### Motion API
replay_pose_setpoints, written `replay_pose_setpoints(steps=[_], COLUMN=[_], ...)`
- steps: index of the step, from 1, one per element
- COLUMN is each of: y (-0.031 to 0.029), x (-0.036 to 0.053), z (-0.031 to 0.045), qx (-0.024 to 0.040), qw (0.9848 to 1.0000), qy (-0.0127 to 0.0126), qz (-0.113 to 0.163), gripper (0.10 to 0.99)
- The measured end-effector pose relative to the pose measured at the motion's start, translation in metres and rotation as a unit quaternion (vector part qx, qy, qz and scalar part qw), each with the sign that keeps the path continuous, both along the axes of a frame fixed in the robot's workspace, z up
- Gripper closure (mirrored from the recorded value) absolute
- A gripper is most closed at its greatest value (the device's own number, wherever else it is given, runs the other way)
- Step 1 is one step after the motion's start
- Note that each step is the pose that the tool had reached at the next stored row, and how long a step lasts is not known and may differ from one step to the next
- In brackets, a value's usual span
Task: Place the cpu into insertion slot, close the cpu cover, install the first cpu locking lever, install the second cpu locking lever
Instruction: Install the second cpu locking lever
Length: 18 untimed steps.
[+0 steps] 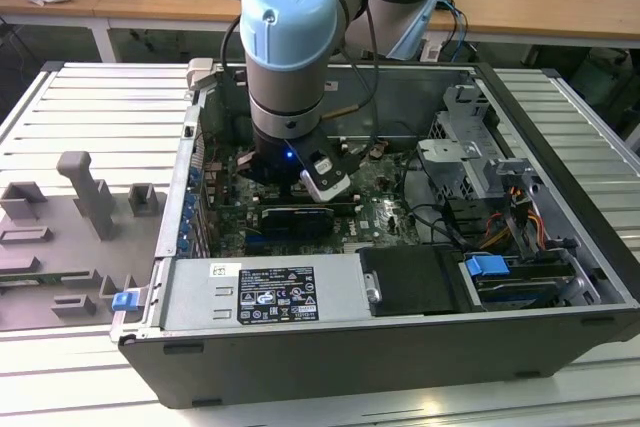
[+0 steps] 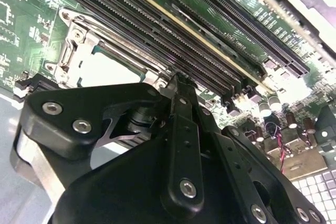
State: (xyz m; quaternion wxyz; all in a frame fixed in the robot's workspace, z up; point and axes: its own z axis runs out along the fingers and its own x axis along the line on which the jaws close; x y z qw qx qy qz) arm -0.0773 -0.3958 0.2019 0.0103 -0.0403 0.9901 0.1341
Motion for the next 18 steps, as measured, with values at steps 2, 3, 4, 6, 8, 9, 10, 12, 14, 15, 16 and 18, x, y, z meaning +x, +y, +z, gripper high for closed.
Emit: replay_pose_setpoints(steps=[2, 3, 4, 6, 8, 9, 10, 12, 14, 15, 16, 18], y=[0.0, 0.0, 0.0, 0.0, 0.0, 0.0, 0.0, 0.0001, 0.0002, 0.0002, 0.0002, 0.0002], x=[-0.0001, -0.0001, -0.0001, -0.0002, -0.0002, -0.0002, -0.0002, -0.0001, -0.0002, -0.0001, -0.0001, -0.0001], z=[0.0015, 0.0025, 0.0029, 0.0042, 0.0065, 0.0073, 0.0083, 0.0101, 0.0126, 0.013, 0.013, 0.0132], qx=[0.0, 0.0, 0.0001, 0.0, 0.0, 0.0, 0.0, -0.0001, -0.0005, -0.0005, -0.0004, -0.0004], qw=[1.0, 1.0, 1.0, 1.0, 1.0, 1.0, 1.0, 1.0, 1.0, 1.0, 1.0, 1.0], qy=[0.0, 0.0, -0.0001, 0.0, -0.0001, -0.0001, -0.0001, -0.0001, 0.0, -0.0001, -0.0001, -0.0001], qz=[0.0, 0.0, 0.0, 0.0, 0.0, 0.0, 0.0, 0.0, 0.0, 0.0, 0.0, 0.0], gripper=[0.98, 0.98, 0.98, 0.98, 0.98, 0.98, 0.98, 0.98, 0.98, 0.98, 0.98, 0.98])
